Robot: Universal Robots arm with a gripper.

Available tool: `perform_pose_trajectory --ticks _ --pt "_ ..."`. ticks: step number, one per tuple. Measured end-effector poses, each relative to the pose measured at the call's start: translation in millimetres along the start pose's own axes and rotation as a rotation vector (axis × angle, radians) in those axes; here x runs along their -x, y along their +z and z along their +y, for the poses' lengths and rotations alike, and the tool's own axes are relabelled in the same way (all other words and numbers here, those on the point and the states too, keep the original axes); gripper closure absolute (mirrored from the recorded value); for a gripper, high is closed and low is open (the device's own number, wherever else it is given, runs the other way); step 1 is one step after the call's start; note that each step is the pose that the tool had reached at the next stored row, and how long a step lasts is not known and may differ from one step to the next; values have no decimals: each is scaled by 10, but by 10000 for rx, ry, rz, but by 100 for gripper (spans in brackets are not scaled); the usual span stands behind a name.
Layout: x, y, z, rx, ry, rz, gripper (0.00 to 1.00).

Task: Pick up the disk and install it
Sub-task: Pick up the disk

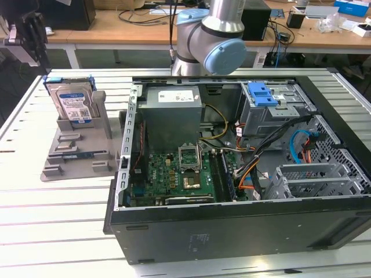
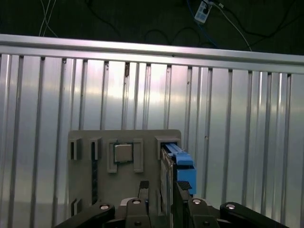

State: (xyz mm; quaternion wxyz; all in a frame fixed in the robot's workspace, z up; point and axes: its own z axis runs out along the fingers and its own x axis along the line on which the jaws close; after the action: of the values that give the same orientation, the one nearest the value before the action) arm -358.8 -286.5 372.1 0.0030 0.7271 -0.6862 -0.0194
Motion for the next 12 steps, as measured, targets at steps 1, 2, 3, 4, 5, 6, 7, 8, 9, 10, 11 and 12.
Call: perform_pose_trajectory --ticks 1,2,3,4,5,6,7,8,9,10,11,12 --pt "11 1 -1 -1 0 0 64" --pt "33 3 -2 0 1 0 64" --pt "44 3 -3 -1 1 0 64" --pt "56 4 -3 0 1 -1 64" --pt "68 5 -4 0 1 0 64" --pt "79 5 -5 0 1 0 64" --pt "101 7 -7 0 1 0 64" --pt "119 10 -9 0 0 0 64" --pt "140 12 -11 1 0 0 64" --pt "154 14 -12 1 0 0 64" --pt "162 15 -13 0 0 0 64" --pt "171 16 -14 1 1 0 64"
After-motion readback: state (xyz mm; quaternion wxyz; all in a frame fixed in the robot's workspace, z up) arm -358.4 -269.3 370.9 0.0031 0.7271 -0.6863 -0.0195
